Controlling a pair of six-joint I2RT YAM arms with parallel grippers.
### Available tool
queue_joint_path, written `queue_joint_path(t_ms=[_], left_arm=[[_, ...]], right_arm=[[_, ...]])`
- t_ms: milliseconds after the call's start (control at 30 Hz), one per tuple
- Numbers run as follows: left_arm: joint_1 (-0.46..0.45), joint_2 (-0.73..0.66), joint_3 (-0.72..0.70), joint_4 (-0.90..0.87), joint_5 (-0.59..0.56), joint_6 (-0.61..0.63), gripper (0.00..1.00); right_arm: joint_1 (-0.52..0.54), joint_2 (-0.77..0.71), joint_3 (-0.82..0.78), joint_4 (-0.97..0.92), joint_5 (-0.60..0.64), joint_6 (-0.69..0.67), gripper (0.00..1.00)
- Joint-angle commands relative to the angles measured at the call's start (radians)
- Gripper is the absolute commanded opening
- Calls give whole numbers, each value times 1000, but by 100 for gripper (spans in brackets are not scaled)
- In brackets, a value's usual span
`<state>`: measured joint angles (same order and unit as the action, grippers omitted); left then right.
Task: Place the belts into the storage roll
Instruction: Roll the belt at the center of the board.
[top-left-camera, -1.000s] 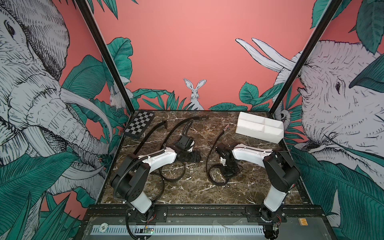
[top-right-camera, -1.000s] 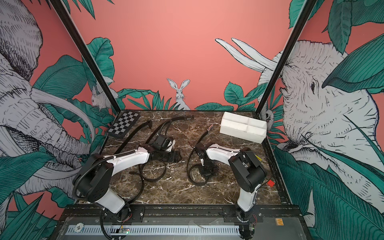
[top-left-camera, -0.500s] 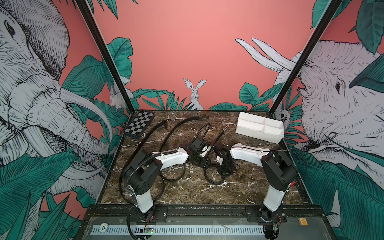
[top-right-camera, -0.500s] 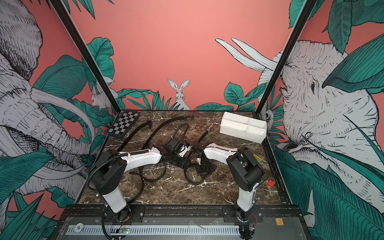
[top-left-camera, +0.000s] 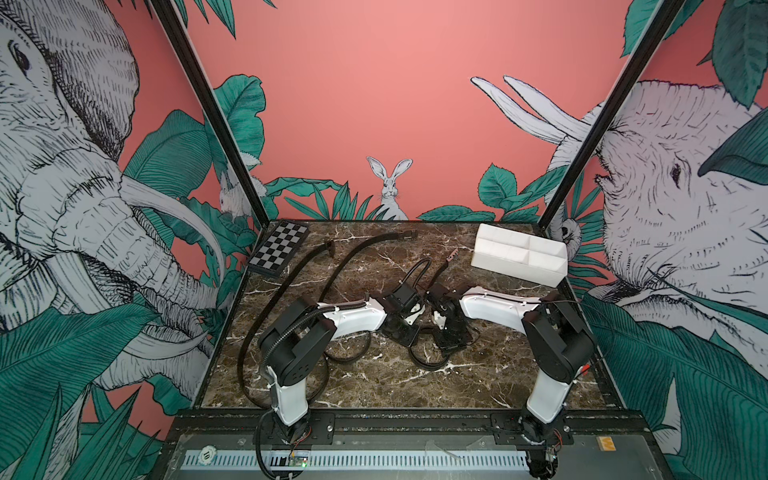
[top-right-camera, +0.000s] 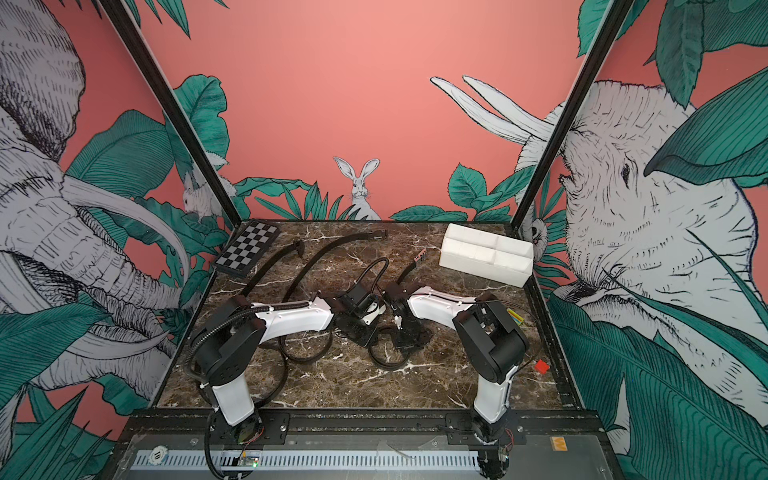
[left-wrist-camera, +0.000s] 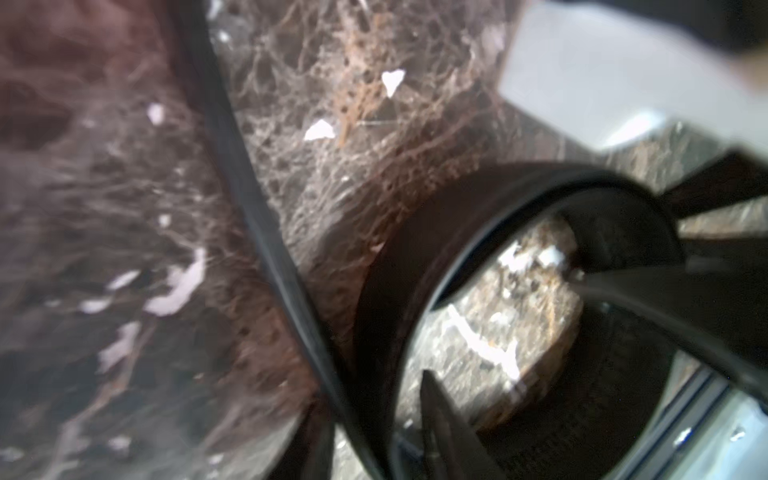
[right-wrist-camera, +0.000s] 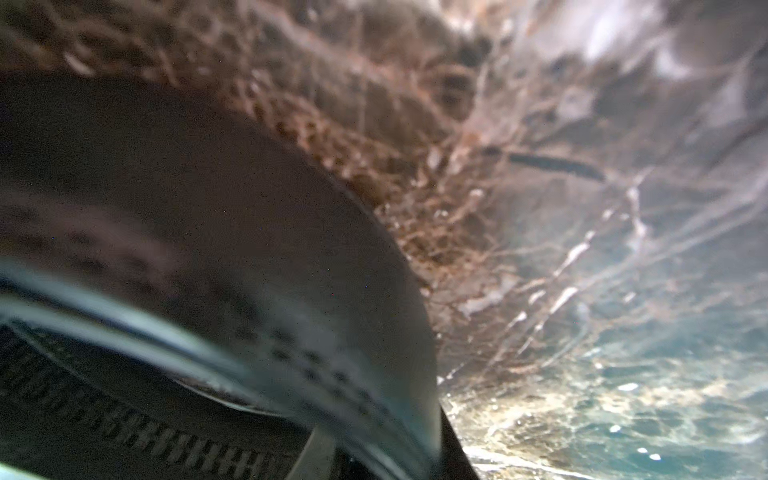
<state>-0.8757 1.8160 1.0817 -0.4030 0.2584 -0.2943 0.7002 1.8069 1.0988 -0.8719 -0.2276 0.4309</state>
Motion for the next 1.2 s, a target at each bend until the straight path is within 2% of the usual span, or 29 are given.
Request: queue_joint_path(t_ms=[0, 67, 133, 367, 533, 667, 967, 1067, 1167], left_arm=[[-6, 18, 4, -59, -66, 21, 19], [-6, 16, 2, -61, -93, 25, 9], [-8, 6, -1, -67, -122, 32, 5], [-8, -15, -9, -92, -220, 50, 0], [-22, -22, -8, -97, -297, 51, 0], [-64, -29, 10, -118, -399, 63, 0], [-129, -14, 18, -108, -491, 44, 7], [-131, -25, -11, -93, -526, 6, 7], [-131, -17, -12, -105, -589, -34, 7]], right_arm=[[10, 42, -34, 142, -42, 4, 31], [-2, 13, -30, 126, -38, 2, 34], [-27, -30, -27, 106, -35, 0, 38], [-179, -169, 29, 13, -65, -30, 57], [-278, -133, 144, 1, -71, -47, 67], [-311, -44, 246, 65, -99, -1, 70], [-313, 183, 446, 226, -125, 135, 77], [-313, 259, 493, 225, -121, 156, 74], [-314, 304, 493, 222, -119, 166, 60]])
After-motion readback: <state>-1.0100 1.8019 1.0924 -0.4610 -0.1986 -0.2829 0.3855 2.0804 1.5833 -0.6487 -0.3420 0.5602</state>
